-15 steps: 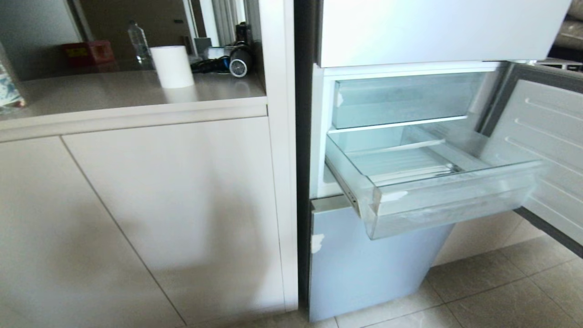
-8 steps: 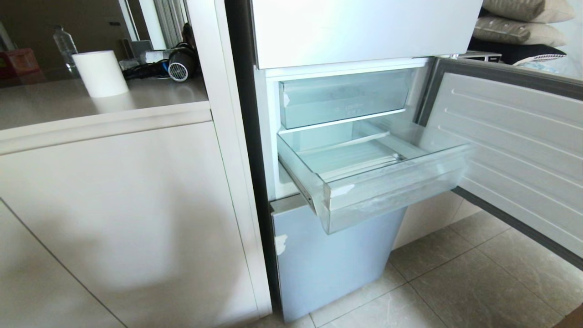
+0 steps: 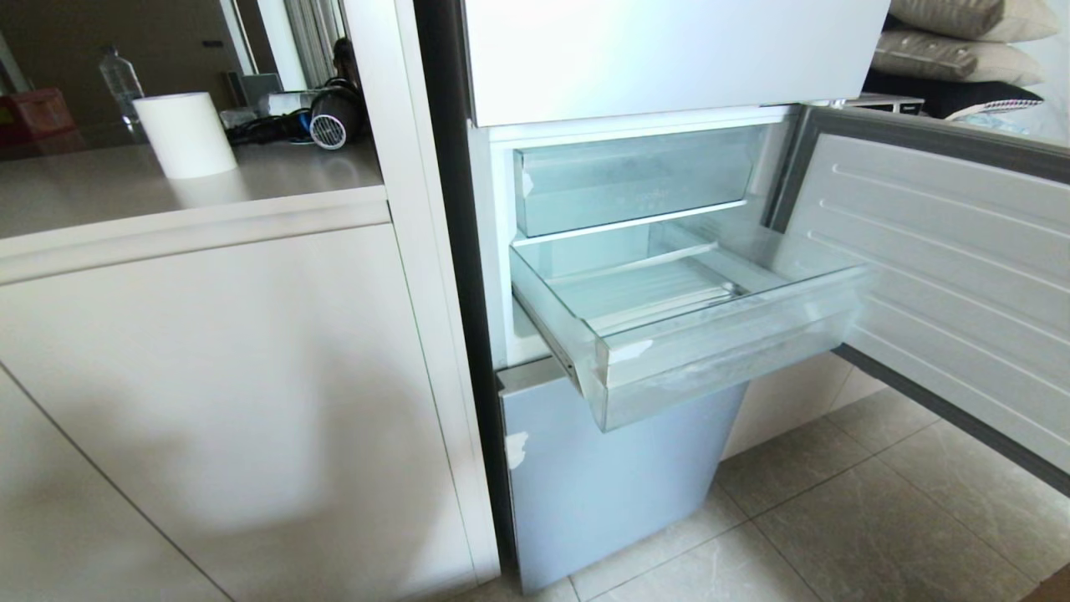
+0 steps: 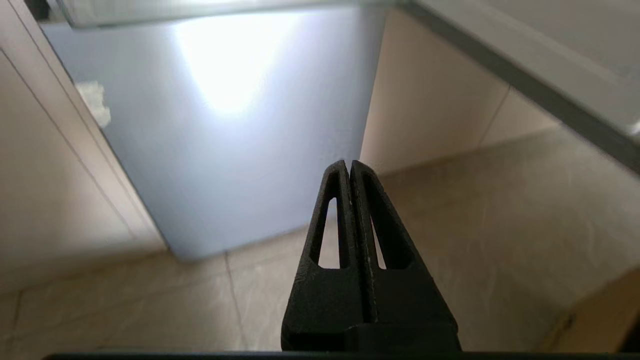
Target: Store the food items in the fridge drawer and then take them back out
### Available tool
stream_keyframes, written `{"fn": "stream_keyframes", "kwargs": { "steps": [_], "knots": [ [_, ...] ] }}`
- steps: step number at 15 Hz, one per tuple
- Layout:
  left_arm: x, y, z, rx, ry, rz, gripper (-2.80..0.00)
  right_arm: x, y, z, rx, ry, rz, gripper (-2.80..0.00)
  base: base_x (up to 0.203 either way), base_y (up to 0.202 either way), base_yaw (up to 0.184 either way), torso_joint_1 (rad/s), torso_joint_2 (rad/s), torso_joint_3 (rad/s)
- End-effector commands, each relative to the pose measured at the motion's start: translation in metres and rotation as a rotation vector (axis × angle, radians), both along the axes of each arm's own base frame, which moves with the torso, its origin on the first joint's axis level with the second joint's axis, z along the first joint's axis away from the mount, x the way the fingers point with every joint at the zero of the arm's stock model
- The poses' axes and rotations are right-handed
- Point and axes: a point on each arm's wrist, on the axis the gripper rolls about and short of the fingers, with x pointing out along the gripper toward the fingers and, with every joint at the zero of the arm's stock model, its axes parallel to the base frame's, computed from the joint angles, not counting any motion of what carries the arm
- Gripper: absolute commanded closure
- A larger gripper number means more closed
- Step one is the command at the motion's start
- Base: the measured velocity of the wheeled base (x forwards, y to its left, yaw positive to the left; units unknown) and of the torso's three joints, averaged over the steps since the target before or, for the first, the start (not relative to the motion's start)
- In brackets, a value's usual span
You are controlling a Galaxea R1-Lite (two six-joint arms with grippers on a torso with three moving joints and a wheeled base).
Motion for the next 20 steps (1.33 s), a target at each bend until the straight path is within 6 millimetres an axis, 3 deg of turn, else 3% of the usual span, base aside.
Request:
{"fn": "stream_keyframes", "kwargs": {
  "steps": [1,15,18,20],
  "knots": [
    [0.000,0.000,0.000,0.000,0.001,0.001,0.00,0.003,0.000,-0.001,-0.021,-0.049,0.011,0.00,0.000,0.000,0.000,0.000,0.00,0.000],
    [0.000,0.000,0.000,0.000,0.001,0.001,0.00,0.003,0.000,-0.002,0.013,-0.042,0.000,0.00,0.000,0.000,0.000,0.000,0.00,0.000],
    [0.000,0.000,0.000,0.000,0.001,0.001,0.00,-0.003,-0.001,0.020,-0.014,-0.078,-0.059,0.00,0.000,0.000,0.000,0.000,0.00,0.000],
    [0.000,0.000,0.000,0.000,0.002,0.001,0.00,0.004,-0.003,0.043,-0.007,0.011,-0.114,0.00,0.000,0.000,0.000,0.000,0.00,0.000]
  ]
}}
